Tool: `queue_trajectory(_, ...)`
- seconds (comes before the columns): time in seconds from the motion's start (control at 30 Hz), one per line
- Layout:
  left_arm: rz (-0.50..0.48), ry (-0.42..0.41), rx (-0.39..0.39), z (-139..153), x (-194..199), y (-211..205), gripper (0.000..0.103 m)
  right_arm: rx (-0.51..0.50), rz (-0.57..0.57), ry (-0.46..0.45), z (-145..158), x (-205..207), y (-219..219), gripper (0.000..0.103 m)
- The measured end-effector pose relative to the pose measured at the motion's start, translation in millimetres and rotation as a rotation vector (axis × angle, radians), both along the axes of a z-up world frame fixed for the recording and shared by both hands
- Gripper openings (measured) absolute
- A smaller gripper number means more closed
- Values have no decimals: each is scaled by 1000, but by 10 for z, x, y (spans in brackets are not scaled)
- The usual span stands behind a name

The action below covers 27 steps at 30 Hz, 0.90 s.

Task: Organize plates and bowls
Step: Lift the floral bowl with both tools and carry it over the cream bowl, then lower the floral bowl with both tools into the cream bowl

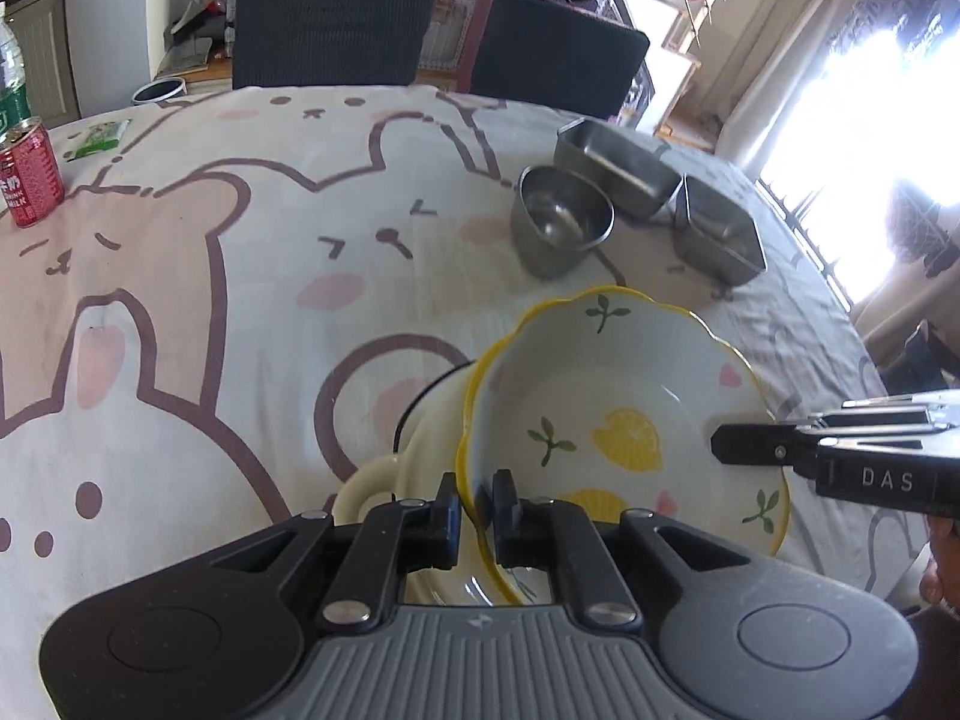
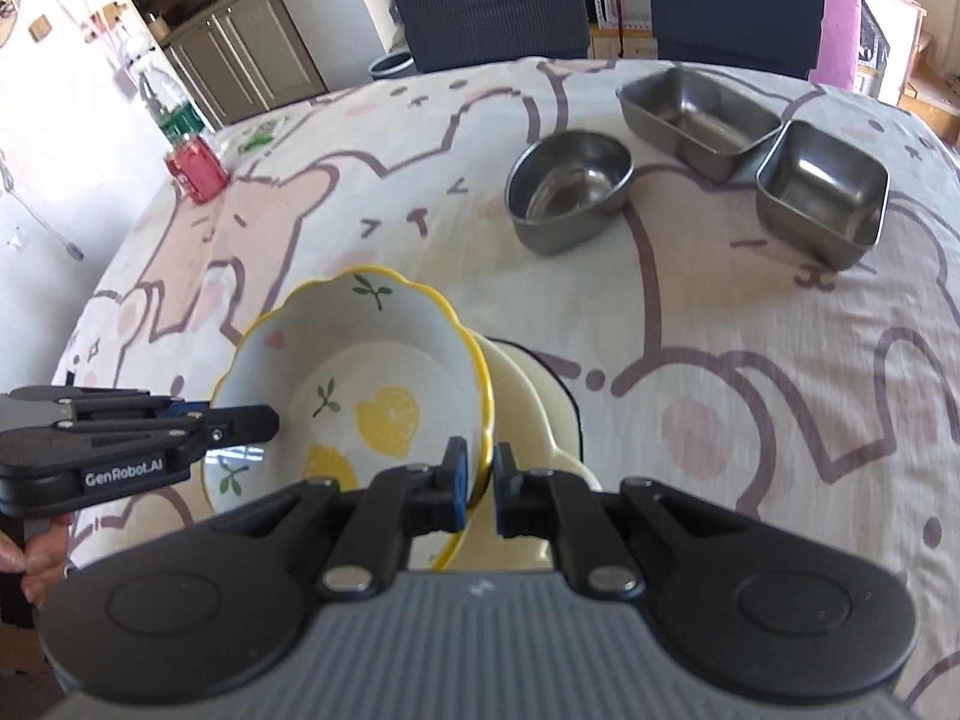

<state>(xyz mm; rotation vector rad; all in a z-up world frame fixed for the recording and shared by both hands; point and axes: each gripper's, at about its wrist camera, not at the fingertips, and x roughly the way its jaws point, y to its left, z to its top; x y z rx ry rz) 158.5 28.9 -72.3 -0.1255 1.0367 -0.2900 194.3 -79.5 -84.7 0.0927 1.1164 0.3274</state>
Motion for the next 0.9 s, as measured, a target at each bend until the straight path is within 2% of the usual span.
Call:
queue_trajectory(0.27, -36, 40, 35, -133, 4, -90, 16, -82, 32, -9, -67, -39, 73, 10)
queue_trajectory(0.7, -85, 38, 102, -198, -13, -174, 20, -101, 54, 9, -126, -36, 111, 10)
queue_trajectory(0.9, -121, 42, 118, -239, -22, -238, 23, -134, 68, -24, -89, -63, 146, 10)
